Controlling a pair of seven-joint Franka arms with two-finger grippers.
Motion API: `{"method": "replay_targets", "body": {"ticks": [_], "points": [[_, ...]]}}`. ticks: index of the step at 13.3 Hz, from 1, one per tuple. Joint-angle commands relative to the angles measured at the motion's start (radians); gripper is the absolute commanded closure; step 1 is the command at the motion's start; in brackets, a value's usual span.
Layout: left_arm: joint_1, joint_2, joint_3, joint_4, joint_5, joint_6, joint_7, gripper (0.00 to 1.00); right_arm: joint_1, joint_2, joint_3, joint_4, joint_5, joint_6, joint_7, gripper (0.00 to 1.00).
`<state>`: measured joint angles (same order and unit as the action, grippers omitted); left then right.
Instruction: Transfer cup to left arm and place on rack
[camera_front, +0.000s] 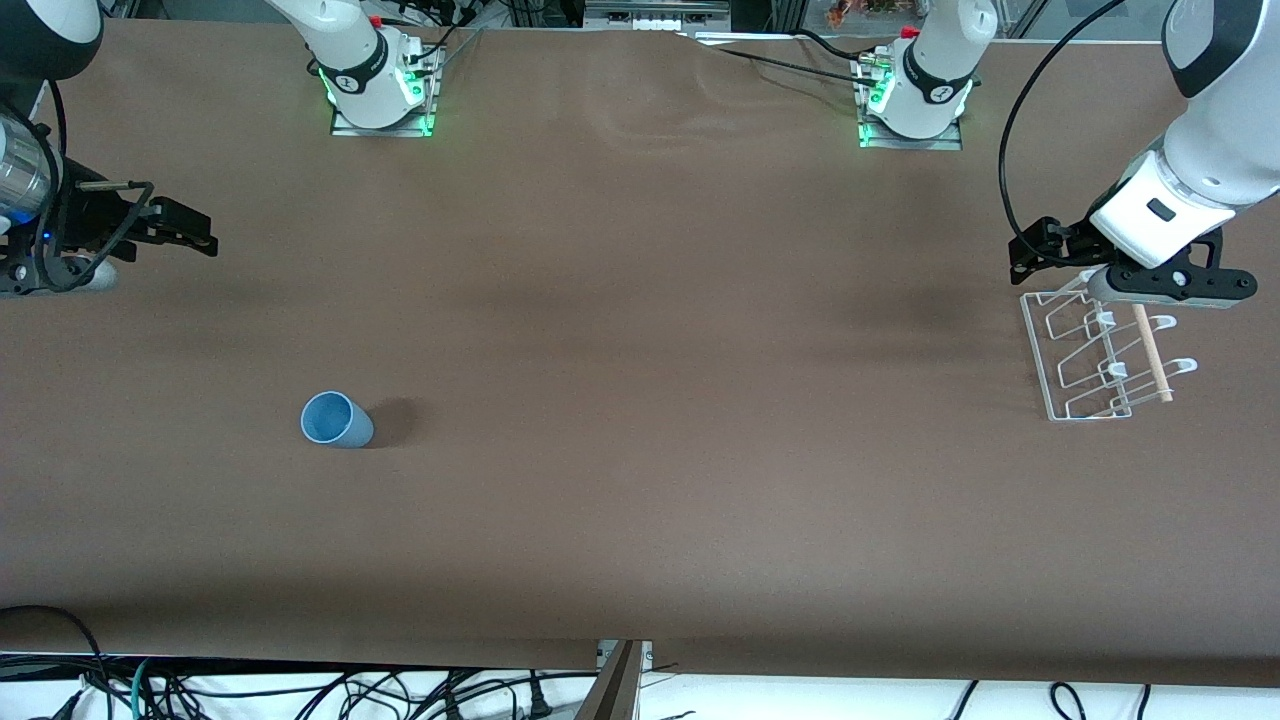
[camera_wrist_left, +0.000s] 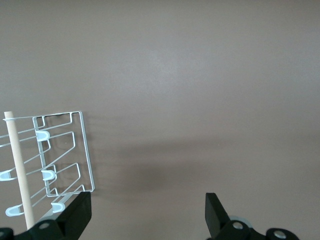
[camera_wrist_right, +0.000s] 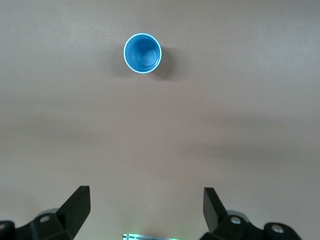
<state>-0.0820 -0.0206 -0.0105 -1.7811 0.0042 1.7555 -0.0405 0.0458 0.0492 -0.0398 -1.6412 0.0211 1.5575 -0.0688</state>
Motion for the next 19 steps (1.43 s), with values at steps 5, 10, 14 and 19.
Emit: {"method": "replay_targets", "body": {"ticks": [5,10,14,19], "points": [[0.001,-0.010,-0.003,0.005,0.011,-0.014,-0.006,0.00,0.012,0.072,0.000,0.001,-0.020,0.032,0.007,0.00],[0.001,-0.010,-0.003,0.005,0.011,-0.014,-0.002,0.00,0.008,0.265,-0.003,-0.020,-0.047,0.159,-0.071,0.00],[0.001,-0.010,-0.003,0.005,0.011,-0.014,-0.001,0.00,-0.023,0.386,-0.011,-0.059,-0.072,0.415,-0.106,0.00],[0.001,-0.010,-0.003,0.005,0.011,-0.014,-0.002,0.00,-0.007,0.437,-0.008,-0.045,-0.058,0.535,-0.071,0.00]]}}
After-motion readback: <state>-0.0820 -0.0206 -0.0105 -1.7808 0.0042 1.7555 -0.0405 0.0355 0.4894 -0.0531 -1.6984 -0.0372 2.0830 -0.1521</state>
